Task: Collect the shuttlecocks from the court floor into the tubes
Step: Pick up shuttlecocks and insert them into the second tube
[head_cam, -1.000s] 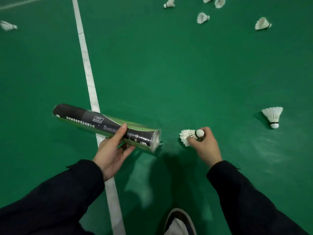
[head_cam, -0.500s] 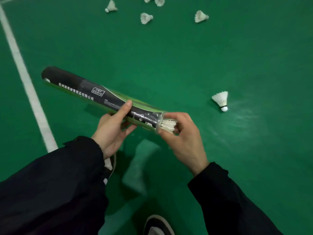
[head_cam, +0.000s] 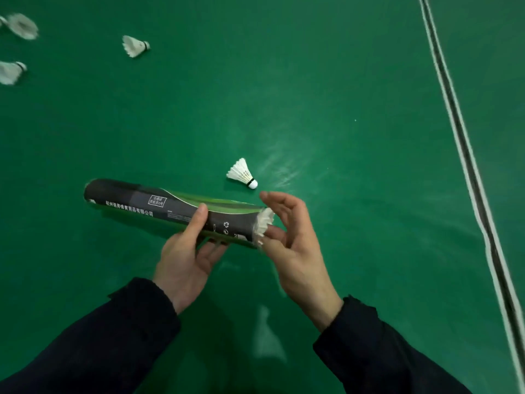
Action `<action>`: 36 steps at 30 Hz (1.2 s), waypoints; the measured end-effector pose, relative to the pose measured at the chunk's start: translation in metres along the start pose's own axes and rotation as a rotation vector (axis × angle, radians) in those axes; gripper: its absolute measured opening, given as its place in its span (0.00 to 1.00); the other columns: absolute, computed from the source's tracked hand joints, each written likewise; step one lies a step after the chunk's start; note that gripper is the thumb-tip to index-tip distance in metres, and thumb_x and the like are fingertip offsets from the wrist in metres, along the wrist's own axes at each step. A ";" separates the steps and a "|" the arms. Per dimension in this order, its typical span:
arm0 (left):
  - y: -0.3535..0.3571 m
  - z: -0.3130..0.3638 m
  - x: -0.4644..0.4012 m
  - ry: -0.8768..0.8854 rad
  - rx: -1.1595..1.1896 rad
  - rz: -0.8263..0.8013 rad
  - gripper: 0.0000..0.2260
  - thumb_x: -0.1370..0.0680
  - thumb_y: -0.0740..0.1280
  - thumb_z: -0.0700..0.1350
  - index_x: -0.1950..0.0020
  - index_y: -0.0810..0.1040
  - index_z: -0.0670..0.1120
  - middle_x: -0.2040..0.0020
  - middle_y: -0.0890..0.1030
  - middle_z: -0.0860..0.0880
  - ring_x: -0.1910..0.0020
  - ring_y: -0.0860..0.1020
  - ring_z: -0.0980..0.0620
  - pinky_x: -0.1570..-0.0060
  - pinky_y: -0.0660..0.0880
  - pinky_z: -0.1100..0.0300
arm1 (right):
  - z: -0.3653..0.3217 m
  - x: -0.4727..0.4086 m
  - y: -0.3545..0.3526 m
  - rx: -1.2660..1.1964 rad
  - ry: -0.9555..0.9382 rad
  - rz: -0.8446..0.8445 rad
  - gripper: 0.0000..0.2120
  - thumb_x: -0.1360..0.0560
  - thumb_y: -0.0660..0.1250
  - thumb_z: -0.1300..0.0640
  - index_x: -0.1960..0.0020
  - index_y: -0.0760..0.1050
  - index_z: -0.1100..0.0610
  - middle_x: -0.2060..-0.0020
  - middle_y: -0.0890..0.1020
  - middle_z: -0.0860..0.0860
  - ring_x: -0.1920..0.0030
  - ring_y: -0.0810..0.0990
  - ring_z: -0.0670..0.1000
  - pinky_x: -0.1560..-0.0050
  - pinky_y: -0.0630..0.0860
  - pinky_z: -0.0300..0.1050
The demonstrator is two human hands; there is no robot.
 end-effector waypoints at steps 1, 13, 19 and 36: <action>-0.003 0.007 -0.002 0.000 0.013 0.006 0.27 0.20 0.70 0.51 0.27 0.75 0.36 0.35 0.83 0.40 0.34 0.81 0.41 0.31 0.76 0.46 | -0.005 -0.002 0.005 -0.048 0.001 0.015 0.29 0.26 0.57 0.81 0.35 0.67 0.52 0.30 0.73 0.49 0.52 0.82 0.39 0.50 0.77 0.37; -0.062 0.094 0.002 0.028 0.116 -0.020 0.28 0.20 0.72 0.51 0.26 0.73 0.36 0.35 0.84 0.40 0.36 0.83 0.44 0.44 0.83 0.53 | -0.021 -0.012 0.102 0.342 0.091 -0.018 0.06 0.27 0.65 0.49 0.53 0.79 0.40 0.75 0.69 0.49 0.72 0.67 0.52 0.74 0.68 0.53; -0.081 0.111 0.008 0.029 0.161 -0.119 0.28 0.21 0.73 0.50 0.27 0.74 0.34 0.40 0.85 0.41 0.44 0.85 0.47 0.46 0.83 0.55 | -0.039 -0.012 0.142 0.437 0.234 -0.288 0.12 0.17 0.63 0.61 0.37 0.79 0.51 0.78 0.74 0.44 0.80 0.71 0.46 0.76 0.68 0.37; -0.176 0.137 -0.021 0.139 0.069 0.111 0.16 0.25 0.73 0.51 0.42 0.77 0.43 0.52 0.84 0.46 0.46 0.80 0.47 0.44 0.77 0.51 | 0.069 -0.193 0.083 1.313 0.056 -0.140 0.25 0.22 0.63 0.62 0.27 0.71 0.50 0.26 0.73 0.50 0.35 0.80 0.57 0.38 0.76 0.51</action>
Point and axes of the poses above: each hand's wrist, its own x-axis away from the middle knuckle, its own y-axis out of the palm, z = x × y, the point moved 8 cm from there along -x, towards the middle knuckle
